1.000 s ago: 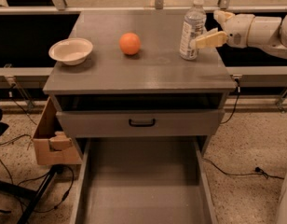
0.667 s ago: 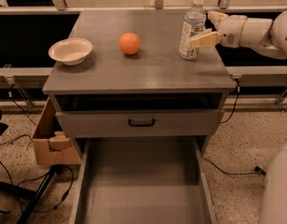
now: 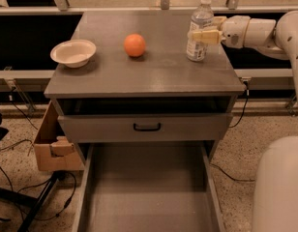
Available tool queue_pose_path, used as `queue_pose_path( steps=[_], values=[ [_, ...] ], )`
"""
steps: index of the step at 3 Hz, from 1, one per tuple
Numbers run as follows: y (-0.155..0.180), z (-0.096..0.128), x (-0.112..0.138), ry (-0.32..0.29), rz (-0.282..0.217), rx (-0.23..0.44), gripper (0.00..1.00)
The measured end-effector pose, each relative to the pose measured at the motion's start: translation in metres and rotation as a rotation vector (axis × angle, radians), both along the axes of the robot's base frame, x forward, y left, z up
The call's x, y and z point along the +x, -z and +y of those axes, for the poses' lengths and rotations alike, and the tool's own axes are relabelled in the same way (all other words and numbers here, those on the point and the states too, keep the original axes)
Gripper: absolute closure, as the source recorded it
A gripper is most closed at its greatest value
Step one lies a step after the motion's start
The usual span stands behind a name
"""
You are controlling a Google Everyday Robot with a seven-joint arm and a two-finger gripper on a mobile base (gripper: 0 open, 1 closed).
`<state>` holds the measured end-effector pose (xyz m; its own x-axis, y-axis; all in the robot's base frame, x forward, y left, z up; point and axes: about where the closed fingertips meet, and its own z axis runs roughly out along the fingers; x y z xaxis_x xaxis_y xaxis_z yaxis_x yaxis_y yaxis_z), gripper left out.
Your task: Place blue plastic bottle into middle drawer
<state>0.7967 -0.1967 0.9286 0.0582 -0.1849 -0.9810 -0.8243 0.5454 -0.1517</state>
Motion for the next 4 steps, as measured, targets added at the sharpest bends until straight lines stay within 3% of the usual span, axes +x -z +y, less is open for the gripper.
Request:
queue_pose_path(
  steps=[1, 2, 3, 4],
  values=[
    [-0.008, -0.005, -0.009, -0.005, 0.015, -0.010, 0.64],
    [-0.043, -0.035, -0.044, 0.059, -0.025, -0.068, 0.87],
    [-0.133, -0.079, -0.138, 0.208, -0.163, -0.159, 1.00],
    [-0.172, -0.073, -0.201, 0.279, -0.249, -0.197, 1.00]
  ],
)
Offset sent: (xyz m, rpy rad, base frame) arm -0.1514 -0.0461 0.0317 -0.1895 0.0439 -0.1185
